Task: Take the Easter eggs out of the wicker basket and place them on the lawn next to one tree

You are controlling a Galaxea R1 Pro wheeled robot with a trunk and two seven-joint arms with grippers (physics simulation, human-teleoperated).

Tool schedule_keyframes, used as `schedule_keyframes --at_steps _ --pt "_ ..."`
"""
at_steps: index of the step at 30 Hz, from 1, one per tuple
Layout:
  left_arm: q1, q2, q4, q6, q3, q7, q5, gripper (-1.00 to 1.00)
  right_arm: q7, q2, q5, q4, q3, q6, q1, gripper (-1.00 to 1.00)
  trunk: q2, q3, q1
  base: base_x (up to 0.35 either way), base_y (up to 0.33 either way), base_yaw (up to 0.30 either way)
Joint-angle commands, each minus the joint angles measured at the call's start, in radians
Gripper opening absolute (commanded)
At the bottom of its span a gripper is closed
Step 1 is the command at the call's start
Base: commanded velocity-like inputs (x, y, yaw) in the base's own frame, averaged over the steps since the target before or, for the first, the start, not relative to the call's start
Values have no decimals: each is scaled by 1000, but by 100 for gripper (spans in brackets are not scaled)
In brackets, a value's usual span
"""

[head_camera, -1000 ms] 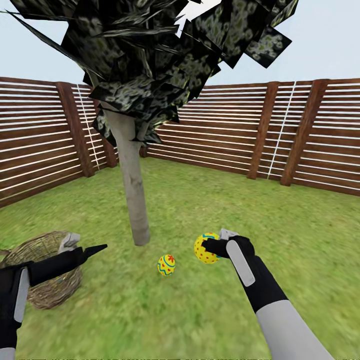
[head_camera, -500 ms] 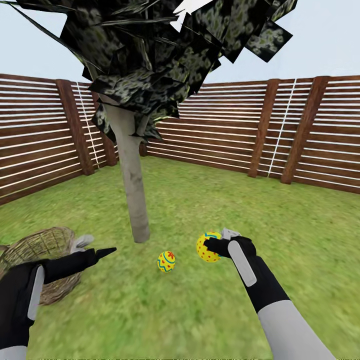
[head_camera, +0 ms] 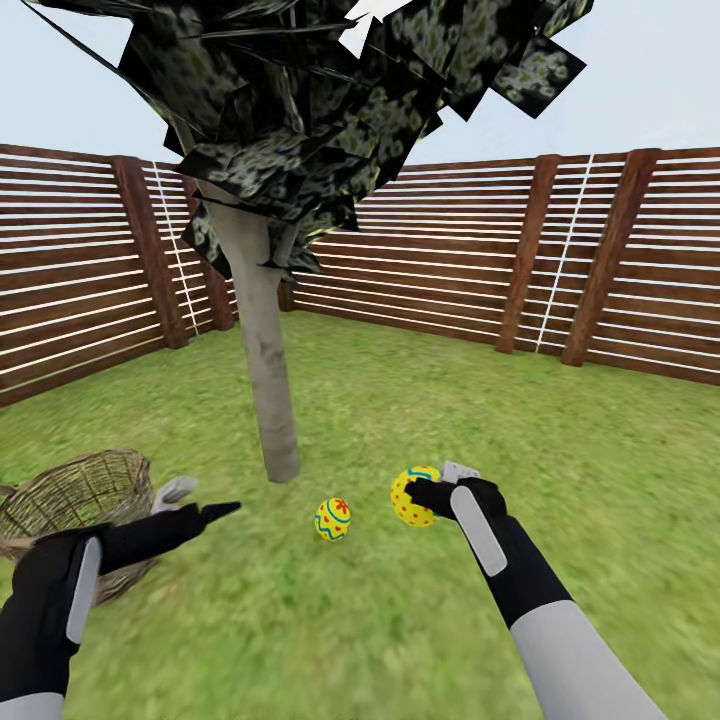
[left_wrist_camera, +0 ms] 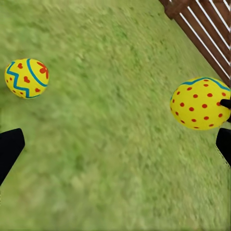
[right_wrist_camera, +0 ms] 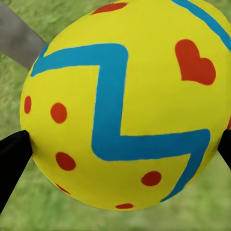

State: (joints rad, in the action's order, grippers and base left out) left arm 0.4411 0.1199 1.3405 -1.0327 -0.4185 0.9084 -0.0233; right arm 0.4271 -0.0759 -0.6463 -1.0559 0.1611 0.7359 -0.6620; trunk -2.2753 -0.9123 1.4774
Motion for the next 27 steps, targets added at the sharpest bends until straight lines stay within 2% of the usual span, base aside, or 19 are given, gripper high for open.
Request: schedule_keyframes --at_steps 1,5,12,14,17,20,27 --pt "1 0 0 -9 -13 2 -3 100 10 -1 -13 -1 2 0 -1 -100 0 -1 0 0 0 0" --pt "1 1 2 -9 -30 3 -3 100 11 -3 -18 1 3 -16 -1 -100 -14 -7 7 0 0 0" --pt "2 0 1 -9 -31 6 -4 100 10 -5 -12 -1 5 -51 19 -100 -63 -29 34 0 0 0" --pt "3 0 0 -9 -31 14 -4 100 10 -13 -16 3 5 -56 19 -100 -77 -35 42 0 0 0" --pt "4 -1 1 -9 -29 22 -3 100 12 -66 -7 92 15 -149 19 -100 -98 -45 53 0 0 0" --pt "4 -1 0 -9 -30 23 -3 100 10 -66 -7 105 41 -159 19 -100 -119 -54 65 0 0 0" --pt "10 2 -6 -9 -28 23 -4 100 9 -72 -4 104 46 -164 19 -100 -168 -76 92 0 0 0"
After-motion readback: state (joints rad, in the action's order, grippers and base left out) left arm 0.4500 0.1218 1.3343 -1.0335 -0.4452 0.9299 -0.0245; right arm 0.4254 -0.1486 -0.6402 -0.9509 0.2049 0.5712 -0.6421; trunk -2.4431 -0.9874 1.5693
